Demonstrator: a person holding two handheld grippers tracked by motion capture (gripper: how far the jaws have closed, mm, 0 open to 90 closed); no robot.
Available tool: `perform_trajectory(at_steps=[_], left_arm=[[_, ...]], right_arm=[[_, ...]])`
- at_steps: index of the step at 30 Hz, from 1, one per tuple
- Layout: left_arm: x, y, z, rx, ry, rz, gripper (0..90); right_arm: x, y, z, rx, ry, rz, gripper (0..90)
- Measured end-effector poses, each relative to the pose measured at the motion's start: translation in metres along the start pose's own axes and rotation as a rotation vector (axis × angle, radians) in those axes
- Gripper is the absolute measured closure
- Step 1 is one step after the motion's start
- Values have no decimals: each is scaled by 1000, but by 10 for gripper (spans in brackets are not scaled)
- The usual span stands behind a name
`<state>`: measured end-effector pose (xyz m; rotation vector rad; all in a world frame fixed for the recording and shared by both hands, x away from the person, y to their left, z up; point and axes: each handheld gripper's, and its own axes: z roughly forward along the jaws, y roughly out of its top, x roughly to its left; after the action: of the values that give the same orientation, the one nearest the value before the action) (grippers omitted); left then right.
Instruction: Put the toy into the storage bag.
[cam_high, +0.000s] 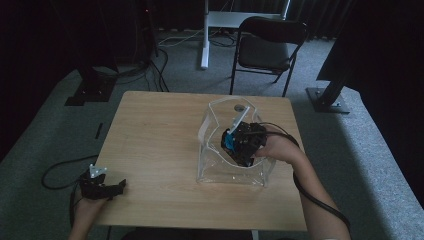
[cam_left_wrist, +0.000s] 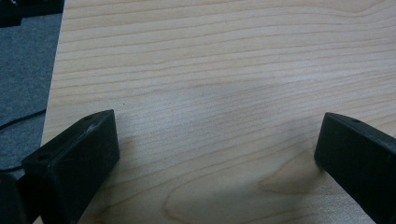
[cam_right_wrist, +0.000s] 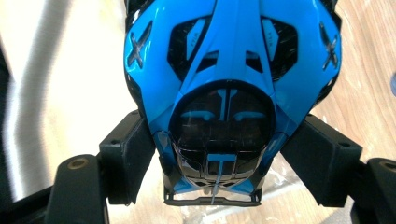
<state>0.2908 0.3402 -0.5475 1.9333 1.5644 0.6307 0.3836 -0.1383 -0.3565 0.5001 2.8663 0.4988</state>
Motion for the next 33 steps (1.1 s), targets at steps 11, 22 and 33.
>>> perform_trajectory(at_steps=[11, 22, 33], left_arm=[[0, 0, 0, 0, 0, 0, 3], [0, 0, 0, 0, 0, 0, 3], [0, 0, 0, 0, 0, 0, 3]], right_arm=[[1, 11, 11, 91, 8, -85, 262], [5, 24, 27, 188, 11, -140, 262], [4, 28, 43, 262, 6, -155, 262]])
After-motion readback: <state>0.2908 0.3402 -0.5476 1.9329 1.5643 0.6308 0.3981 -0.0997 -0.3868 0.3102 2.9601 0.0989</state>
